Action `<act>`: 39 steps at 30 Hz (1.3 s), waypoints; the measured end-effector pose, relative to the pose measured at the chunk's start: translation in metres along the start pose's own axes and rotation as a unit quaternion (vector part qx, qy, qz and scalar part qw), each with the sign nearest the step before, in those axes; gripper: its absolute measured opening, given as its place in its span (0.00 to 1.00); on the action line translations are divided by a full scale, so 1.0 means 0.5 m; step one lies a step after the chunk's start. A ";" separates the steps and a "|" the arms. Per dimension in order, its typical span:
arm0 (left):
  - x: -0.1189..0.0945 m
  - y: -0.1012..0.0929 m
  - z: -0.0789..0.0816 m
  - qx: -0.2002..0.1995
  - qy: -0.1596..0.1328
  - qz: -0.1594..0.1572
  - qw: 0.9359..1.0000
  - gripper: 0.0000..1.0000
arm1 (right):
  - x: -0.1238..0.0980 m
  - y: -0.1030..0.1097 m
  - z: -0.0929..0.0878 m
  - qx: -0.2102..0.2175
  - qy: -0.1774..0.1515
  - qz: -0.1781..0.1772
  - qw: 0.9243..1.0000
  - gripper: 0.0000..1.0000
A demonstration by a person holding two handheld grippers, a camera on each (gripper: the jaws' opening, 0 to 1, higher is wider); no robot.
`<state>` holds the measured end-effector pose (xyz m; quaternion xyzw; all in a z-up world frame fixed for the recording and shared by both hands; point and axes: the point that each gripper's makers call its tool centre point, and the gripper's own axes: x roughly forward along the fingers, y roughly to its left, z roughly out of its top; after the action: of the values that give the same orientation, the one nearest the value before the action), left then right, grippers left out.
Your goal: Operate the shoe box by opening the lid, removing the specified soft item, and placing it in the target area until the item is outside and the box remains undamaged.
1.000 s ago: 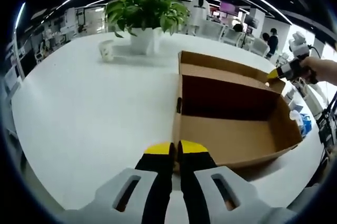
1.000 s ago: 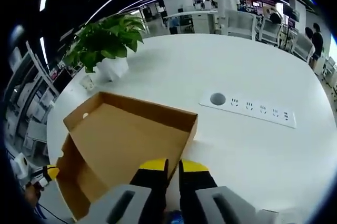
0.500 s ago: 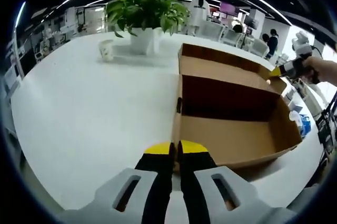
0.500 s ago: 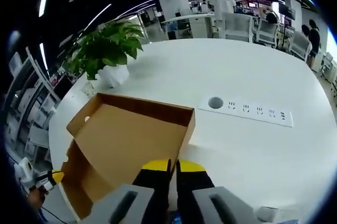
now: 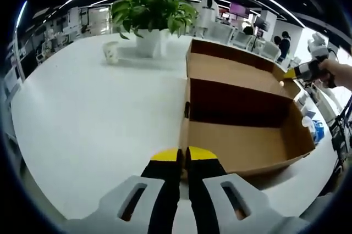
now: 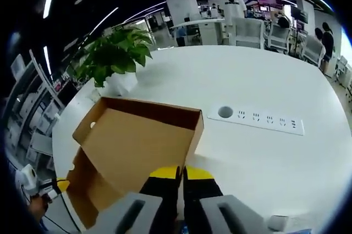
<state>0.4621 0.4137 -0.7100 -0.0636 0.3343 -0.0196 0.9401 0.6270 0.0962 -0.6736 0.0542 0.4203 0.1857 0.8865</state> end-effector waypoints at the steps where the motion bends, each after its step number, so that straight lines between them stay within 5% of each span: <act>1: 0.000 0.000 0.000 0.000 0.000 0.000 1.000 0.02 | -0.001 0.001 0.000 0.002 -0.001 0.001 1.000 0.00; 39: -0.001 0.001 -0.001 -0.005 -0.003 -0.003 1.000 0.02 | -0.074 0.038 0.006 -0.016 -0.051 0.036 0.998 0.00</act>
<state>0.4616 0.4144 -0.7101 -0.0697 0.3314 -0.0206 0.9407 0.6024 0.1001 -0.6399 0.0644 0.3692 0.2218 0.9002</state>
